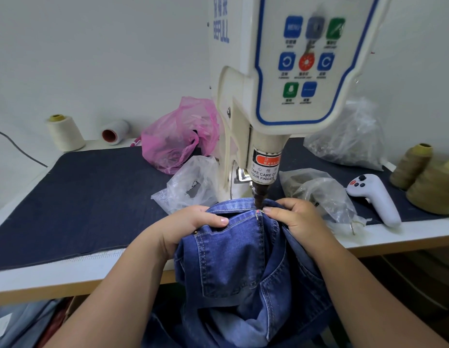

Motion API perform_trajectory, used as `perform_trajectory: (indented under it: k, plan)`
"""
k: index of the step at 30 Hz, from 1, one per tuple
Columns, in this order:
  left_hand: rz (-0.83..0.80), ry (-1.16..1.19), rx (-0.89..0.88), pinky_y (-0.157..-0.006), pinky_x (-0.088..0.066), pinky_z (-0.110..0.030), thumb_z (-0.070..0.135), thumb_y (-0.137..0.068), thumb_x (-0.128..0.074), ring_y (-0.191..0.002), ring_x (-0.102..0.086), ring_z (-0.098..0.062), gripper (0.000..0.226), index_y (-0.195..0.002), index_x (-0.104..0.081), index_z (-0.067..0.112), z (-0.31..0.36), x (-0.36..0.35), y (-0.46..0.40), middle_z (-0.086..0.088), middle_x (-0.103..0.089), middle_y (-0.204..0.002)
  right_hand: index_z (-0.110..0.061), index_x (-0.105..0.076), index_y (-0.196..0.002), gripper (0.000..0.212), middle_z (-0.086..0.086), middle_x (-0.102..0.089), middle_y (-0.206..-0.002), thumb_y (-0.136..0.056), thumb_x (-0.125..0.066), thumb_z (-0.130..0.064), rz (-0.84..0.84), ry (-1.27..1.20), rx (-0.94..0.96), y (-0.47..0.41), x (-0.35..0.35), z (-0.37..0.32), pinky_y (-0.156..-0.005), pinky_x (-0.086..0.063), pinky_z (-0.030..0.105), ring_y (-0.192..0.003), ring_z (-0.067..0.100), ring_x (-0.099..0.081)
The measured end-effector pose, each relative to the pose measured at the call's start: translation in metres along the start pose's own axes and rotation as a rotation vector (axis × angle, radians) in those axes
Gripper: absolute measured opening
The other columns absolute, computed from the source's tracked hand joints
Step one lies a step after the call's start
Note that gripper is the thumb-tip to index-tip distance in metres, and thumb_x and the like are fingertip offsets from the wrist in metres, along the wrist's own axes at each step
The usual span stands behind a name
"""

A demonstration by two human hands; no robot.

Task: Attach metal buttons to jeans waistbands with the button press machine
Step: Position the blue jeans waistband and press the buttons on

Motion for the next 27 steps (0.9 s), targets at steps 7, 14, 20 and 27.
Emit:
perform_trajectory:
  k: [7, 14, 20, 27]
  plan:
    - [0.001, 0.036, 0.022, -0.109, -0.038, -0.054, 0.017, -0.072, -0.071, -0.110, -0.057, -0.041, 0.063, -0.129, -0.057, -0.007, -0.0005, -0.0017, -0.0001, -0.034, -0.058, -0.129, -0.020, -0.078, -0.081, 0.039, 0.009, -0.076, -0.079, -0.058, -0.077, -0.051, 0.004, 0.004, 0.000, -0.0001, -0.0002, -0.0005, -0.082, -0.056, 0.048, -0.080, 0.029, -0.073]
    - [-0.025, 0.093, 0.023, -0.102, -0.044, -0.049, 0.024, -0.075, -0.071, -0.103, -0.059, -0.037, 0.059, -0.125, -0.060, -0.006, -0.0029, -0.0032, -0.0004, -0.028, -0.063, -0.119, -0.020, -0.078, -0.080, 0.028, 0.009, -0.076, -0.077, -0.064, -0.077, -0.044, 0.002, 0.004, -0.011, 0.0011, 0.0000, -0.0024, -0.078, -0.056, 0.043, -0.076, 0.025, -0.073]
    - [-0.030, 0.150, 0.047, -0.105, -0.042, -0.047, 0.026, -0.076, -0.070, -0.105, -0.059, -0.037, 0.063, -0.128, -0.059, -0.008, -0.0059, -0.0031, -0.0026, -0.029, -0.060, -0.125, -0.021, -0.078, -0.081, 0.035, 0.008, -0.076, -0.077, -0.059, -0.078, -0.048, 0.000, -0.010, -0.013, 0.0012, -0.0011, -0.0028, -0.075, -0.056, 0.039, -0.073, 0.021, -0.072]
    - [-0.065, 0.157, 0.048, -0.106, -0.040, -0.049, 0.021, -0.077, -0.067, -0.105, -0.057, -0.037, 0.061, -0.129, -0.057, -0.009, -0.0058, -0.0045, -0.0021, -0.028, -0.058, -0.123, -0.022, -0.078, -0.079, 0.034, 0.009, -0.075, -0.076, -0.059, -0.077, -0.049, 0.000, -0.004, -0.017, 0.0017, -0.0005, -0.0035, -0.071, -0.054, 0.035, -0.070, 0.018, -0.071]
Point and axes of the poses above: each hand's wrist, its own y-axis away from the middle knuckle, its own x-axis out of the back of the hand, z = x × y, the point moved 6 cm from there along -y, towards the middle knuckle
